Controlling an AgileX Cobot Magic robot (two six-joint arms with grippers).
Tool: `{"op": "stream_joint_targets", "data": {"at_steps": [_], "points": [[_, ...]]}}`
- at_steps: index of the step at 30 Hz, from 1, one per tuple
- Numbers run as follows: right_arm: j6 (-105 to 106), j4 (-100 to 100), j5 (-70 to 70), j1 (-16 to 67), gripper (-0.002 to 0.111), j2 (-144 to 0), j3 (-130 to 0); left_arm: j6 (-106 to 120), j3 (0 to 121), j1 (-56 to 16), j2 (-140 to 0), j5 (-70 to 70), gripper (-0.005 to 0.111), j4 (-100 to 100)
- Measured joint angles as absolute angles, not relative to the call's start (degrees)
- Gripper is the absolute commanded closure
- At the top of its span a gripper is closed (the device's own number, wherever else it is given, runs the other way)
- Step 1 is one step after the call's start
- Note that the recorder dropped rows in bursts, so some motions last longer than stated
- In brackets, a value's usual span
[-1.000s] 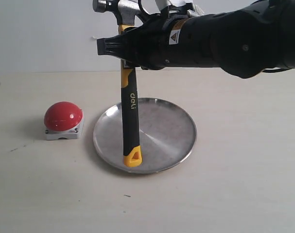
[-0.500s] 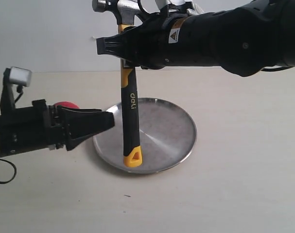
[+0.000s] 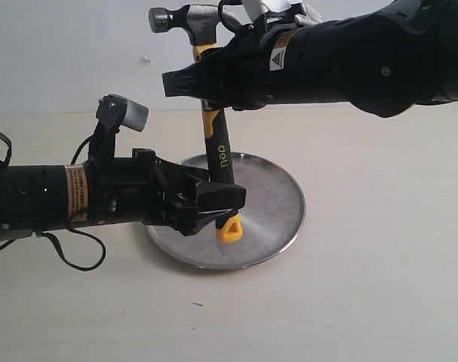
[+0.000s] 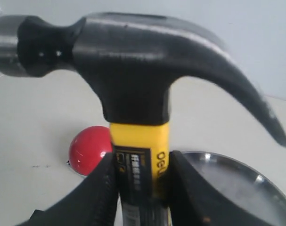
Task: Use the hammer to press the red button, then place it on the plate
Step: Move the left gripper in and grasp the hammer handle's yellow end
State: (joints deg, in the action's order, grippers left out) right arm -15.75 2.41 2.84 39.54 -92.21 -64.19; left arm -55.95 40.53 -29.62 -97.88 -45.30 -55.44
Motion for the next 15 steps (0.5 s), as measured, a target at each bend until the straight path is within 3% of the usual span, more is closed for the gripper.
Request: {"op": "stream_joint_targets", "data": {"at_steps": [15], "points": [[-17.61,1.04,7.46,40.08,0.108,-91.96,-68.05,-53.94,41.3,-28.81,-98.1,-38.6,0.028,-53.76]]}}
